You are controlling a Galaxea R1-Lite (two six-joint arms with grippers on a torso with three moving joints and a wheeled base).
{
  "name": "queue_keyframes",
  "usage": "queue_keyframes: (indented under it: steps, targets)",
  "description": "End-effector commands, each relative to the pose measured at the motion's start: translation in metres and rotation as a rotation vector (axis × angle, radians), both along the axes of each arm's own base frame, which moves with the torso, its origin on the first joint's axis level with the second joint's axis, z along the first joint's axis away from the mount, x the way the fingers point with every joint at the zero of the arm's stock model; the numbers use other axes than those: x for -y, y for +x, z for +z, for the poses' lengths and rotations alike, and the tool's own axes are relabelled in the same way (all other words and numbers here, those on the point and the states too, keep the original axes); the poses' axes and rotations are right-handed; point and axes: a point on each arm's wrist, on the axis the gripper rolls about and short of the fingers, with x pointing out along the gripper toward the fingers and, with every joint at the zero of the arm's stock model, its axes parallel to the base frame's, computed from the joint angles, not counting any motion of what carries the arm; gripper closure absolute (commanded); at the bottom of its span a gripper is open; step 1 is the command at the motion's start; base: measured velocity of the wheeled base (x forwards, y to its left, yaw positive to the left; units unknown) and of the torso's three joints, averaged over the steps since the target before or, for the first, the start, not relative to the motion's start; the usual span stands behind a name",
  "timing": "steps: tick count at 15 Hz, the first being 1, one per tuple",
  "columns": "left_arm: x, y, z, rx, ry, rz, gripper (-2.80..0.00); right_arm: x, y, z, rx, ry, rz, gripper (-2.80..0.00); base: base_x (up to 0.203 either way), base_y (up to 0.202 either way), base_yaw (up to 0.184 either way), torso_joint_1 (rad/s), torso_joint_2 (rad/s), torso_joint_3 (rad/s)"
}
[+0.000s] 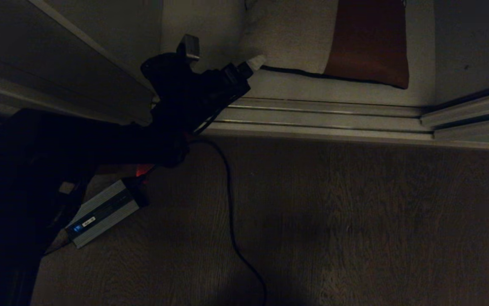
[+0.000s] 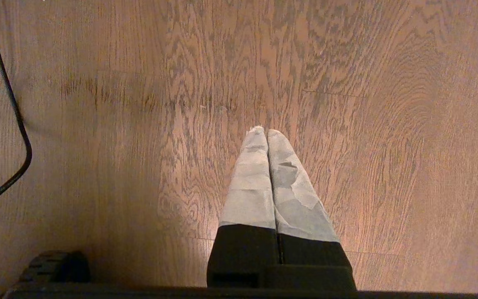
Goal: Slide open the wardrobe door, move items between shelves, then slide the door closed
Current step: Place the pillow on the higher shelf
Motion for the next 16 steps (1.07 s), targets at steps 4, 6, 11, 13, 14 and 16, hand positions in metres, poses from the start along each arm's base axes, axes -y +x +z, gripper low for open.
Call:
queue_keyframes:
  steps: [4, 6, 11, 13, 14, 16]
  targets:
    - [0.004, 0.011, -0.017, 0.061, 0.046, 0.039, -2.8, 0.0, 0.0, -0.001, -0.003, 0.0, 0.0, 0.0, 0.0, 0.0, 0.0, 0.0, 0.0, 0.0]
    - [0.002, 0.017, -0.019, 0.103, 0.081, 0.076, -2.8, 0.0, 0.0, -0.001, -0.001, 0.0, 0.0, 0.0, 0.0, 0.0, 0.0, 0.0, 0.0, 0.0]
    - [-0.007, 0.025, -0.015, 0.179, 0.066, 0.118, -2.8, 0.0, 0.0, -0.001, -0.001, 0.0, 0.0, 0.0, 0.0, 0.0, 0.0, 0.0, 0.0, 0.0]
    - [-0.007, 0.025, -0.015, 0.195, 0.054, 0.115, -2.8, 0.0, 0.0, -0.001, -0.002, 0.0, 0.0, 0.0, 0.0, 0.0, 0.0, 0.0, 0.0, 0.0]
    - [-0.007, 0.025, -0.014, 0.202, 0.051, 0.114, -2.8, 0.0, 0.0, -0.001, -0.001, 0.0, 0.0, 0.0, 0.0, 0.0, 0.0, 0.0, 0.0, 0.0]
    - [-0.006, 0.025, -0.013, 0.209, 0.049, 0.114, -2.8, 0.0, 0.0, -0.001, -0.001, 0.0, 0.0, 0.0, 0.0, 0.0, 0.0, 0.0, 0.0, 0.0]
